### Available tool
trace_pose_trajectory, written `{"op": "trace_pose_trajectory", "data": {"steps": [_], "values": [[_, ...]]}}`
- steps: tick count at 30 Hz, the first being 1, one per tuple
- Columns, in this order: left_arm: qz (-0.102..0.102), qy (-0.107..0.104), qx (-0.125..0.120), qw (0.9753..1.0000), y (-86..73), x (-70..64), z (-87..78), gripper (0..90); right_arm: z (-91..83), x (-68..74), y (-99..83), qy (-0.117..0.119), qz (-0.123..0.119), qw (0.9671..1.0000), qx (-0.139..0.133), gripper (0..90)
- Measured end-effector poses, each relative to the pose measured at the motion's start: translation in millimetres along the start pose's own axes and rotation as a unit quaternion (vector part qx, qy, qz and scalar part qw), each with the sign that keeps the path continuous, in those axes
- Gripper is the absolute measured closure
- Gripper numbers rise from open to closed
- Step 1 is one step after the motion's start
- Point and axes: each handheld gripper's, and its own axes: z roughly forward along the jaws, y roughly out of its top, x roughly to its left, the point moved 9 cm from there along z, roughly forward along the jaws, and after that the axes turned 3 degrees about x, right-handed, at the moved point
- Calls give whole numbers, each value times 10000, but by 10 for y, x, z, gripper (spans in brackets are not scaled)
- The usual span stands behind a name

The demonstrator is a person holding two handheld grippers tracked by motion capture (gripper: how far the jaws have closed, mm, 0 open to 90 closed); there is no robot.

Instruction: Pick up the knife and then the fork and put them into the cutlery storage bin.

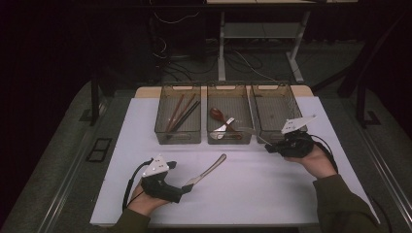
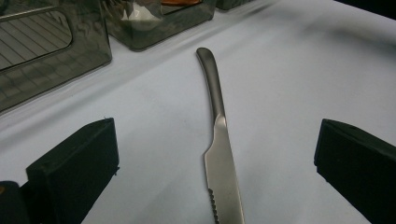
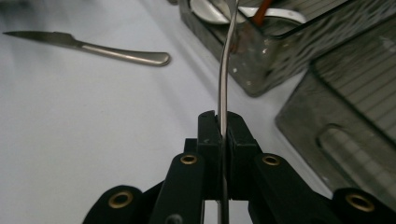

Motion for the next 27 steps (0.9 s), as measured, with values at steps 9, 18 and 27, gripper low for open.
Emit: {"op": "trace_pose_trajectory", "data": {"steps": [9,18,27], "values": [[39,89,-96,9999,27,17,-26,0,-193,-245,104,-333,331,9988,-109,857],[65,39,-60,10000,13,-1,-17,0,-264,-580,220,-533,699,9960,-188,856],[112,33,-62,9999,11,-4,-19,0,-264,-949,252,-895,1008,9909,-31,856]]}}
